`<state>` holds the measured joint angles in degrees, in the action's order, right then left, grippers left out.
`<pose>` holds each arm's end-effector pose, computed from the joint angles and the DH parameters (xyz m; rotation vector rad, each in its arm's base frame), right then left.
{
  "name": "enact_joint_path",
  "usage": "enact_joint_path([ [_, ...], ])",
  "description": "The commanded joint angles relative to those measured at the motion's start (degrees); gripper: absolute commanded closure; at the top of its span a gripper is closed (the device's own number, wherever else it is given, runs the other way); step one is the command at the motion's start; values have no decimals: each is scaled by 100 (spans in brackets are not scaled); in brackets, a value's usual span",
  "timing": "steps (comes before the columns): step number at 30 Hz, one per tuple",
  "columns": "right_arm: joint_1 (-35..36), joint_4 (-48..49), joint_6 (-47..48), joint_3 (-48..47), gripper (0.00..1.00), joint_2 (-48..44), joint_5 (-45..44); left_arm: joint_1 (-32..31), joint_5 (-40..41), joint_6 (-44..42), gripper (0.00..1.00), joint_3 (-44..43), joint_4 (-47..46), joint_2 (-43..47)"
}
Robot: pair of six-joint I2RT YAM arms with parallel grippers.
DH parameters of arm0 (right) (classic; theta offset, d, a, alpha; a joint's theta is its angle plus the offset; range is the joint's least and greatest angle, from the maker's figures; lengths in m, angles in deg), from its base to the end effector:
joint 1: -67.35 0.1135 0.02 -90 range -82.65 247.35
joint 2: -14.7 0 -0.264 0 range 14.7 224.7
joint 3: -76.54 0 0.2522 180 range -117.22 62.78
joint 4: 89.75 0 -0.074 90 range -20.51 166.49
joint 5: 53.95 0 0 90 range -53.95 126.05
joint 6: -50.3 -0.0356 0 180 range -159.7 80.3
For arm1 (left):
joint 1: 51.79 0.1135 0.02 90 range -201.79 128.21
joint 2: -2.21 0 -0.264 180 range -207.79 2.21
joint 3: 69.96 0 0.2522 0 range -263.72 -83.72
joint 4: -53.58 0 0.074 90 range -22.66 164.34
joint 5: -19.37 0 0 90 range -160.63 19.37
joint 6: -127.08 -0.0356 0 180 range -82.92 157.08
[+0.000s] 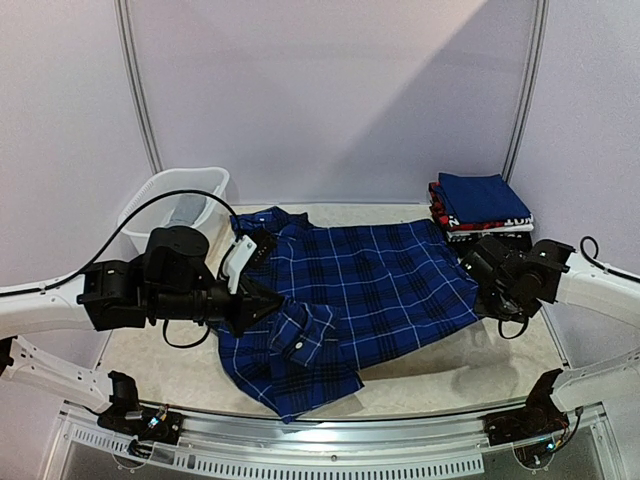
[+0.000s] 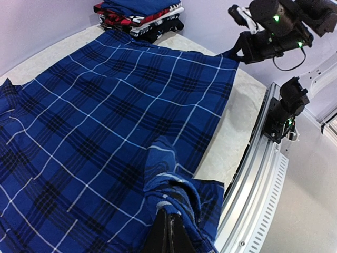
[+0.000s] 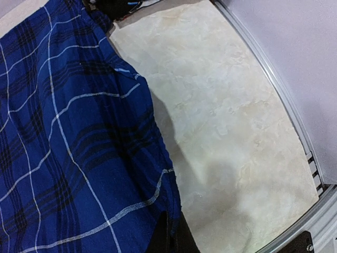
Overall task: Fold and stack the mixed laundry pile
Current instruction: Smooth out the flattened shirt at the center of the board, then pick up the flattened shirt from the center of the board.
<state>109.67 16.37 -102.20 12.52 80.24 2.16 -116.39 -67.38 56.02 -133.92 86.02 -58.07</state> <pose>0.1530 0.1125 0.2469 0.5372 2.4585 -0.2121 0.1034 -0.2131 0.3063 0.8122 2.0236 -0.8135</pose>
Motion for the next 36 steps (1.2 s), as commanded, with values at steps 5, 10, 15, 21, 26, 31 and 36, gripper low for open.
enact_joint_path([
  [5,-21,-357,-413,317,96,-243,-244,105,38,44,100,-352,157,-175],
  [10,-21,-502,-342,323,58,-205,-143,105,8,8,100,-566,244,-283],
  [15,-23,-666,-470,318,22,-783,-463,105,-395,-64,100,-825,139,-621],
  [21,-18,936,655,403,18,-1475,-95,93,-1504,-30,100,-1466,23,-1289],
  [26,-20,2931,2486,820,21,-1694,1195,45,-2103,-60,100,-2200,158,-1630],
  [31,-22,3680,3350,823,21,-1787,2097,95,-2620,-478,100,-3103,483,-2008],
  [36,-20,3833,3663,784,19,-2030,2307,177,-2567,-976,100,-3897,697,-2617],
])
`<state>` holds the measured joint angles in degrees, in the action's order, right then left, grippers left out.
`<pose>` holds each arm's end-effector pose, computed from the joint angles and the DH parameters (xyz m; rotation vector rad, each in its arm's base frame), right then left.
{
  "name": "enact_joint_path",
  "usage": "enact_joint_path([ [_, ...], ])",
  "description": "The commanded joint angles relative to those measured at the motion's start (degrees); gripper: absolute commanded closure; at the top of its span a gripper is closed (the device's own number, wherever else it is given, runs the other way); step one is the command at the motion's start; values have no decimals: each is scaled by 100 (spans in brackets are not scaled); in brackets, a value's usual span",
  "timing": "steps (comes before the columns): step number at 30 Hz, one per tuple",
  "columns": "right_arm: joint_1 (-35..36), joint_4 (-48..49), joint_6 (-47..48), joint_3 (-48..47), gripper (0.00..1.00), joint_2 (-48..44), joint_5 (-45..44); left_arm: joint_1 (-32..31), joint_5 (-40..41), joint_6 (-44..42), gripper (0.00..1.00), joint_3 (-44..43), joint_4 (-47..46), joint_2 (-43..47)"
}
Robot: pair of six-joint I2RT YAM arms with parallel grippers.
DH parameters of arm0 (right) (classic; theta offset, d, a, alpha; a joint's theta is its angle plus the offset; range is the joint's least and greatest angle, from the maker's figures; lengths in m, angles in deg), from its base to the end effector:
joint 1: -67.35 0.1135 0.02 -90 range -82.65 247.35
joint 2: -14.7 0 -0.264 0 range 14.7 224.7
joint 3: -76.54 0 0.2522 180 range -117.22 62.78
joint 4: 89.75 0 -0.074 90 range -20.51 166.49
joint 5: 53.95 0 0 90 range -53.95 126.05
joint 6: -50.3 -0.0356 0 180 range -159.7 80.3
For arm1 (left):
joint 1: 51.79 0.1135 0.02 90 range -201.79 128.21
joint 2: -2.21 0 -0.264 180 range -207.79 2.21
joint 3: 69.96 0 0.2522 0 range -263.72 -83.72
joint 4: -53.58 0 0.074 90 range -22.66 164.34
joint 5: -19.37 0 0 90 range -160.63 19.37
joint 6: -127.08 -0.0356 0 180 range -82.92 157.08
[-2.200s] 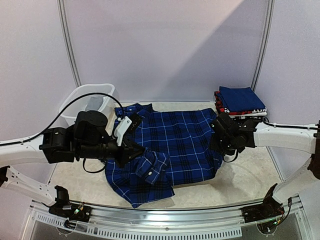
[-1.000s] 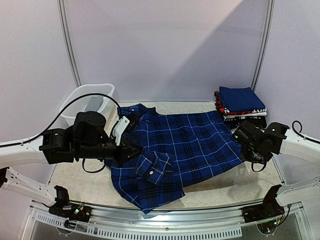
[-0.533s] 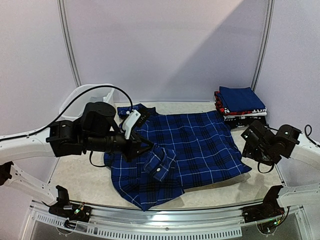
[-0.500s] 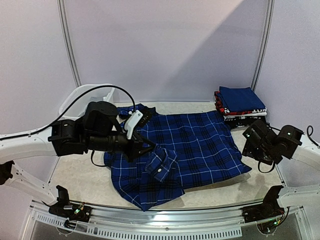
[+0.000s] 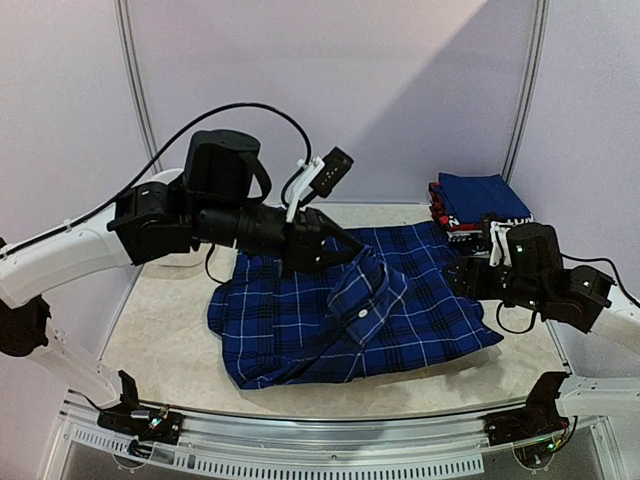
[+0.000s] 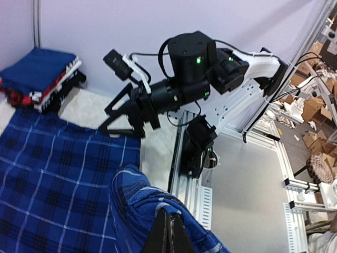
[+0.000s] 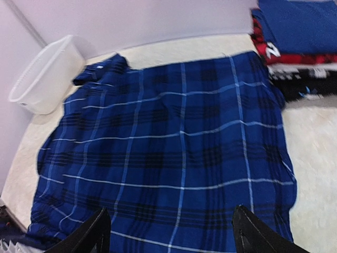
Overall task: Fold and stack the mixed laundry pile
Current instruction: Pick up the flattened shirt from the center of the board.
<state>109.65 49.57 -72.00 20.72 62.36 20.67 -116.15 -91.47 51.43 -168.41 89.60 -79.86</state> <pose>0.1418 0.1163 0.2862 -0.0288 2.1540 0.4832 0.1299 -0.2999 0.4100 1.1278 1.7778 -1.2301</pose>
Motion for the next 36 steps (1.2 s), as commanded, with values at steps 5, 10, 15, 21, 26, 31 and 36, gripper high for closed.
enact_joint_path([
  [5,-27,530,733,179,17,-604,346,280,-107,-996,100,-703,499,-724],
  [10,-20,652,620,346,15,-677,96,702,-323,-1400,100,-1289,1022,-1097],
  [15,-21,401,272,305,15,-389,-442,1031,-573,-1634,99,-1695,1287,-1372],
  [21,-18,253,-15,361,15,-79,-730,1323,-329,-1850,100,-2074,1350,-1542],
  [26,-19,314,-108,497,14,-53,-743,1573,-174,-2052,100,-2490,1448,-1797],
  [31,-20,196,-289,539,14,-72,-867,1898,285,-2192,100,-2774,1316,-1959],
  [36,-20,268,-535,733,13,-25,-890,2277,130,-2286,100,-2811,872,-2056],
])
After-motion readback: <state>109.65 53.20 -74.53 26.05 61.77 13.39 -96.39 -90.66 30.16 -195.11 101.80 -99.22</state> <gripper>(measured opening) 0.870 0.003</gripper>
